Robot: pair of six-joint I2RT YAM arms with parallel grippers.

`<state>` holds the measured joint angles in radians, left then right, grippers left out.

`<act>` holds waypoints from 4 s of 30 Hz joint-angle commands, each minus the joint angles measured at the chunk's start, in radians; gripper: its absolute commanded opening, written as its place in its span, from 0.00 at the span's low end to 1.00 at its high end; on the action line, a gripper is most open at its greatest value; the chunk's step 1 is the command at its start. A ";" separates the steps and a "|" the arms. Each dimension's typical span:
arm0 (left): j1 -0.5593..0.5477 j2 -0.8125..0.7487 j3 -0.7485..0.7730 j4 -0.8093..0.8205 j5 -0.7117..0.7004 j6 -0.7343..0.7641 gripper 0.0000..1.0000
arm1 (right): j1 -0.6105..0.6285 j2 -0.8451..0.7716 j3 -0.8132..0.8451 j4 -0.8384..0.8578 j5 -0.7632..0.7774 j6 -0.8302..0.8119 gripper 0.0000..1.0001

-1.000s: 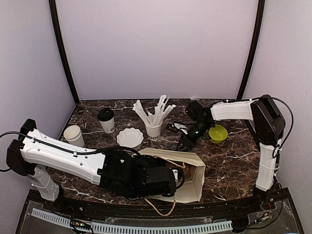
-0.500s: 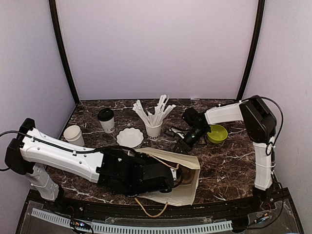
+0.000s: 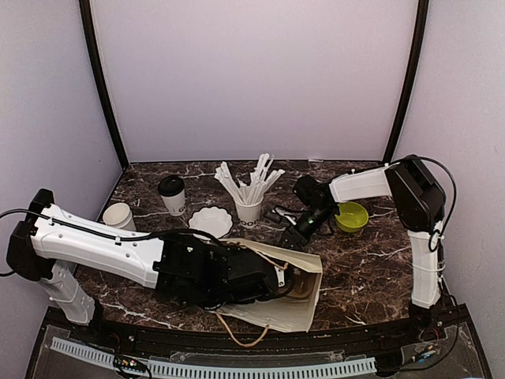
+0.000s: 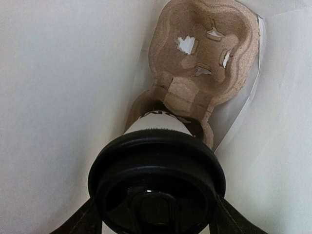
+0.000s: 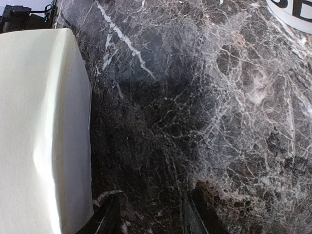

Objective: Pack the takeout coffee

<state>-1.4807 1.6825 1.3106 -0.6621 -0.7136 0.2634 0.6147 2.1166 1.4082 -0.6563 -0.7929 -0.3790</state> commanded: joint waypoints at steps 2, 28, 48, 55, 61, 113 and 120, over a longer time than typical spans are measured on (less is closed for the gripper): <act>0.005 -0.031 0.059 -0.031 0.044 0.024 0.27 | 0.011 -0.002 0.017 0.009 -0.010 0.008 0.44; -0.089 -0.048 0.070 -0.068 -0.097 -0.078 0.23 | 0.067 -0.096 0.035 -0.206 -0.225 -0.210 0.43; -0.137 -0.178 -0.097 0.045 -0.116 -0.240 0.24 | 0.066 -0.110 0.121 -0.234 -0.079 -0.166 0.44; -0.137 -0.242 -0.102 0.094 -0.047 -0.224 0.24 | 0.013 -0.224 0.184 -0.386 -0.048 -0.198 0.51; -0.104 -0.205 -0.153 0.196 -0.042 -0.213 0.24 | -0.003 -0.412 0.212 -0.418 -0.018 -0.180 0.63; 0.001 -0.120 0.142 0.342 0.099 -0.145 0.24 | 0.118 -0.606 0.323 -0.342 0.429 -0.033 0.00; 0.000 -0.194 0.086 0.456 0.107 -0.083 0.23 | 0.060 -0.587 0.339 -0.329 0.443 -0.030 0.00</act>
<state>-1.4811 1.5452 1.4425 -0.3183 -0.6128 0.1188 0.6979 1.5169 1.7222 -1.0241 -0.3790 -0.4229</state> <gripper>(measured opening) 0.737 0.005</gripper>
